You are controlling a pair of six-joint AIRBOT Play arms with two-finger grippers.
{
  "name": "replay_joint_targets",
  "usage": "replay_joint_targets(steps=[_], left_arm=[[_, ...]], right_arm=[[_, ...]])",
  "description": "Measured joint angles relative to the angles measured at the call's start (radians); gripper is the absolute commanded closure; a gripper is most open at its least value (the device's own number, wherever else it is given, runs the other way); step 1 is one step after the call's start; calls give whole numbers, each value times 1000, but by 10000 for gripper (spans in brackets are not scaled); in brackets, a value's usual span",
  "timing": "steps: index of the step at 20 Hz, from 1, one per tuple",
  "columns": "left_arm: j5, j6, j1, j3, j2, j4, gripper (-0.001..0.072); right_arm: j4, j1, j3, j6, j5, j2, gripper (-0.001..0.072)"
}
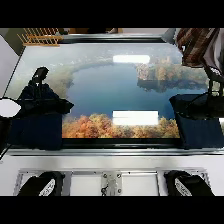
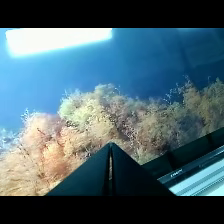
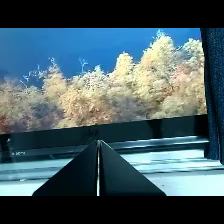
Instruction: Fold the clothes and pants, and hang the long-sleeved shirts on hangers.
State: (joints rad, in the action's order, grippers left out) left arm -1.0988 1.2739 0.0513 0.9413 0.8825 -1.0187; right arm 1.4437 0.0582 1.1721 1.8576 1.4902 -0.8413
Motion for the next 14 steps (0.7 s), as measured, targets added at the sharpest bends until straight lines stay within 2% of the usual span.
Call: replay_joint_targets(steps=[9,10,11,12,14], left_arm=[[0,0,0,0,0,0,693],[1,0,0,0,0,0,597],[7,-1,0,0,0,-3,150],[20,-2,-3,1,0,-15,-9],[66,0,-26,11,5,-88,-9]], right_arm=[[0,0,0,0,0,0,665],[0,0,0,0,0,0,665],[0,0,0,0,0,0,665],[0,0,0,0,0,0,665],[0,0,0,0,0,0,665]])
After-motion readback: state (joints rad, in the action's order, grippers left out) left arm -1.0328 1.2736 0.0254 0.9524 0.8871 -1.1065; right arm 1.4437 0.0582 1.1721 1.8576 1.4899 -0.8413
